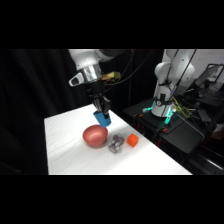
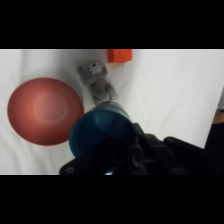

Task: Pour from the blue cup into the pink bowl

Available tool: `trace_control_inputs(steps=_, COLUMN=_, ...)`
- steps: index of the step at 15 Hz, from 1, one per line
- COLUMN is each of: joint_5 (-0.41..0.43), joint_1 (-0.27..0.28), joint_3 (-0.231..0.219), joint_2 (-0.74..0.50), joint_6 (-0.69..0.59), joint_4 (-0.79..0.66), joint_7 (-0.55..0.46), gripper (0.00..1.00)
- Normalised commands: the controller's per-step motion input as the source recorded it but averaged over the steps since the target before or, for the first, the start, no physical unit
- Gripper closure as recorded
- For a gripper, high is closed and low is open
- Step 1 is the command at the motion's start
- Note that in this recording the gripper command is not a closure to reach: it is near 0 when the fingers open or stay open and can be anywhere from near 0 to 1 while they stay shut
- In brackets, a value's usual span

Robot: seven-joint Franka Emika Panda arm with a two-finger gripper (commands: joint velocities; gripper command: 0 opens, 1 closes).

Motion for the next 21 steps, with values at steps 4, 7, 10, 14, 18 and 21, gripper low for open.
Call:
trace_control_inputs(steps=4, joint_5=0.409, joint_1=-0.234, joint_3=-0.194, joint_2=0.54, joint_6=-0.82, joint_4=0.86, joint_7=-0.76, gripper=0.13)
trace_control_inputs(steps=7, joint_5=0.398, joint_1=-0.152, joint_3=-0.006, joint_2=0.51, joint_6=-0.78, joint_4=0.78, joint_7=-0.37, gripper=0.13)
trace_control_inputs(steps=10, joint_5=0.384, joint_1=-0.107, joint_3=0.075, joint_2=0.50, joint_6=-0.73, joint_4=0.70, joint_7=-0.17, gripper=0.13)
trace_control_inputs(steps=14, joint_5=0.378, joint_1=-0.137, joint_3=0.098, joint_2=0.52, joint_6=-0.73, joint_4=0.70, joint_7=-0.05, gripper=0.13)
trace_control_inputs(steps=18, joint_5=0.361, joint_1=-0.148, joint_3=0.089, joint_2=0.47, joint_6=-0.65, joint_4=0.65, joint_7=0.11, gripper=0.13)
trace_control_inputs(steps=21, joint_5=0.279, joint_1=-0.099, joint_3=0.053, joint_2=0.35, joint_6=-0.45, joint_4=0.55, joint_7=0.20, gripper=0.13)
